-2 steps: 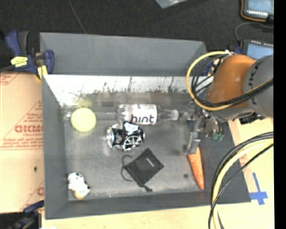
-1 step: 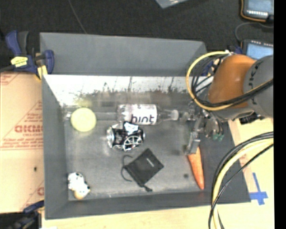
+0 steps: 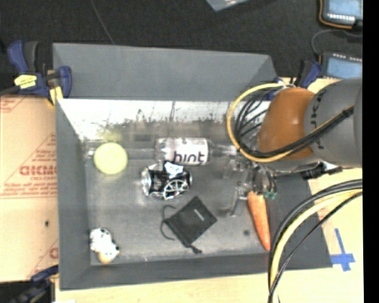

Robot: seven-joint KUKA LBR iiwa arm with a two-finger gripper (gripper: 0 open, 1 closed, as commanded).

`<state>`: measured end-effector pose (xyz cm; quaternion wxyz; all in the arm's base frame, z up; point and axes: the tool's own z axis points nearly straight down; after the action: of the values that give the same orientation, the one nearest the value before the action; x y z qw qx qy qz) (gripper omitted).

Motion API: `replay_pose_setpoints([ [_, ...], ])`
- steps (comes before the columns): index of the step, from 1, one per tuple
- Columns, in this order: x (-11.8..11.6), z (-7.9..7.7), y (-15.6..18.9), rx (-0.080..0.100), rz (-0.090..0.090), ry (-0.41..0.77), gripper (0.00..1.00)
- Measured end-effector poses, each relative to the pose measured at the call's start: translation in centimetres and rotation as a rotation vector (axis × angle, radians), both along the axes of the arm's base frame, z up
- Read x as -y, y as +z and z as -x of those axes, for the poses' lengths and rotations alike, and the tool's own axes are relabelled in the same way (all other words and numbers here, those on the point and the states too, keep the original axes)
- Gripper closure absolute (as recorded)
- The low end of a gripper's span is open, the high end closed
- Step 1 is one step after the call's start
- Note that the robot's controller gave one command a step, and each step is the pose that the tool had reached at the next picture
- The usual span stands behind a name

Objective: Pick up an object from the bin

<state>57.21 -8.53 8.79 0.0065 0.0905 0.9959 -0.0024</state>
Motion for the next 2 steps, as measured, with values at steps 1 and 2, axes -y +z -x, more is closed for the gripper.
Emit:
replay_pose_setpoints([
  [1, -1.7, -1.6, -1.1, -0.003, -0.002, 0.022, 0.00],
  [2, -2.2, 0.3, 0.1, -0.001, 0.004, 0.225, 0.00],
])
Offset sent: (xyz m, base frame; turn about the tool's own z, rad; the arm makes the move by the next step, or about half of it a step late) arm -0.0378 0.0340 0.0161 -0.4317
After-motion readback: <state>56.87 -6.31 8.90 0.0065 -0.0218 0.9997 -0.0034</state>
